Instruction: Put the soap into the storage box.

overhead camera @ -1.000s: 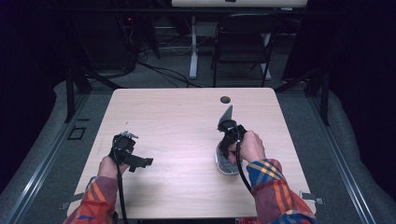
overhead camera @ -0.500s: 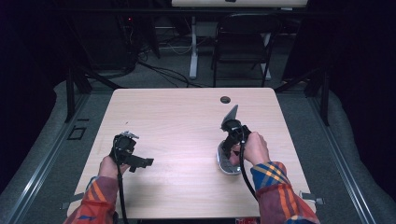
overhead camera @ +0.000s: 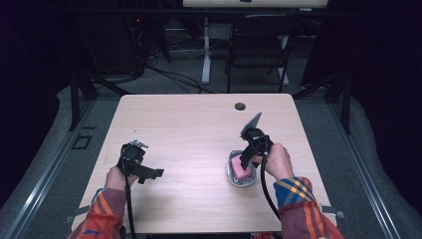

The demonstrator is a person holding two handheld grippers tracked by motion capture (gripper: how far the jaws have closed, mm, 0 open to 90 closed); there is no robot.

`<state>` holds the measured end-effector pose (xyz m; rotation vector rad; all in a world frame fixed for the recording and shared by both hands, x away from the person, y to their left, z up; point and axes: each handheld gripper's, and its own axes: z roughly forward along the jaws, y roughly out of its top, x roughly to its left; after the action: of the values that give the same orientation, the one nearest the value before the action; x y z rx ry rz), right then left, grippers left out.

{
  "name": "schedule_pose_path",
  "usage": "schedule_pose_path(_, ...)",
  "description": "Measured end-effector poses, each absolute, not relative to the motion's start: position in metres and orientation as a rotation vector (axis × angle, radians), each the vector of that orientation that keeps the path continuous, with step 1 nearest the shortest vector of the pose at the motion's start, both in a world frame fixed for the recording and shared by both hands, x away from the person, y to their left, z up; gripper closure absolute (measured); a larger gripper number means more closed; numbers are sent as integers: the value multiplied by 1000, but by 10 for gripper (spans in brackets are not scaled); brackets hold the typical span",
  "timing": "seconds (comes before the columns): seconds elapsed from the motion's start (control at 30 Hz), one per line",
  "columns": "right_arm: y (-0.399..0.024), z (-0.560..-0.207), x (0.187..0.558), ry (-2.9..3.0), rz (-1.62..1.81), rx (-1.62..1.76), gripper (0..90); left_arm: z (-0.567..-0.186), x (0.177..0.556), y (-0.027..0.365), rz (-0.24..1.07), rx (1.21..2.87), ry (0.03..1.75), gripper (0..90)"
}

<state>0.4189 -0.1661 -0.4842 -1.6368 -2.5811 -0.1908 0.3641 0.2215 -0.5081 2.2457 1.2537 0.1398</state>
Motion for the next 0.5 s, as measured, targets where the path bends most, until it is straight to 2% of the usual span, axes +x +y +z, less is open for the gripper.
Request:
schedule_pose_path(0.27,-178,-472,416,-2637,-261,-1639,301,-508,364,222,139,2244,1251,0)
schedule_pose_path(0.3,-182,-468,413,-2666,-301,-1640,251,-508,364,222,141,2242,1250,0)
schedule_pose_path(0.37,-184,-466,413,-2683,-296,-1615,234,-508,364,222,140,2239,1251,0)
schedule_pose_path(0.43,-187,-462,409,-2702,-353,-1620,145,-508,364,222,137,2238,1246,0)
schedule_pose_path(0.5,-193,-454,405,-2750,-362,-1595,105,-508,364,221,137,2240,1239,0)
